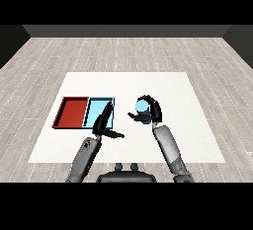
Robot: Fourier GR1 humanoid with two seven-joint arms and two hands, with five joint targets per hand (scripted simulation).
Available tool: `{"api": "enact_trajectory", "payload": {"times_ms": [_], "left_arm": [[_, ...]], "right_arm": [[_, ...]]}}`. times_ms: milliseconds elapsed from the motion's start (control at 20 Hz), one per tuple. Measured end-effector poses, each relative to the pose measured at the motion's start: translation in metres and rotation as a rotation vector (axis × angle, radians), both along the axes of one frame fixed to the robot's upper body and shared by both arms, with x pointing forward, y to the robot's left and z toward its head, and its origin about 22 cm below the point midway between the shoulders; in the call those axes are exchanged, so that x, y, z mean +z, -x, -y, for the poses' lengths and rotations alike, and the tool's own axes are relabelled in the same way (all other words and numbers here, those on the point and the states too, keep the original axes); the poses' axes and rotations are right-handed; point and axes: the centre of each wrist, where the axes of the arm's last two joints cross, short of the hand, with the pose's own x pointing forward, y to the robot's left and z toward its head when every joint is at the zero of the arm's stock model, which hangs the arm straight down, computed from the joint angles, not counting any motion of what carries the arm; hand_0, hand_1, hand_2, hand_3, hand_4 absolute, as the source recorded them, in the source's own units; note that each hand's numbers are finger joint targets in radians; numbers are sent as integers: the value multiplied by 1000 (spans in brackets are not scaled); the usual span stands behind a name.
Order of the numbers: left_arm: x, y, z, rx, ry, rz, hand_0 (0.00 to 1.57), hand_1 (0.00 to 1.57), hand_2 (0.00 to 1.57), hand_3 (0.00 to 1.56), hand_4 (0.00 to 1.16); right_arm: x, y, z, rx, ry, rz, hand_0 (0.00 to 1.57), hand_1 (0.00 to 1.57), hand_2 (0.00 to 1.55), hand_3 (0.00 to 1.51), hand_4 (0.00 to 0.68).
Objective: Pick the blue can and put it in the blue box
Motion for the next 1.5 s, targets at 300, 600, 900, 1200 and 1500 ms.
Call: {"api": "enact_trajectory", "payload": {"times_ms": [300,600,900,1200,1500], "left_arm": [[-11,-4,22,-12,-7,-29,0,0,0,0,0],[-13,-8,23,-11,1,-47,0,0,0,0,0],[-22,-12,26,-19,16,-80,0,0,0,0,0],[-28,-14,37,-19,26,-101,0,0,0,0,0],[-27,-19,38,-17,24,-112,0,0,0,0,0]], "right_arm": [[4,3,-11,21,3,-2,1487,1487,1467,1400,609],[11,2,-18,51,15,17,1492,1492,1469,1400,606],[10,11,-28,68,9,21,1486,1486,1466,1399,610],[8,3,-35,90,-4,32,1478,1478,1458,1392,610],[10,11,-39,124,9,36,1485,1485,1463,1400,607]]}}
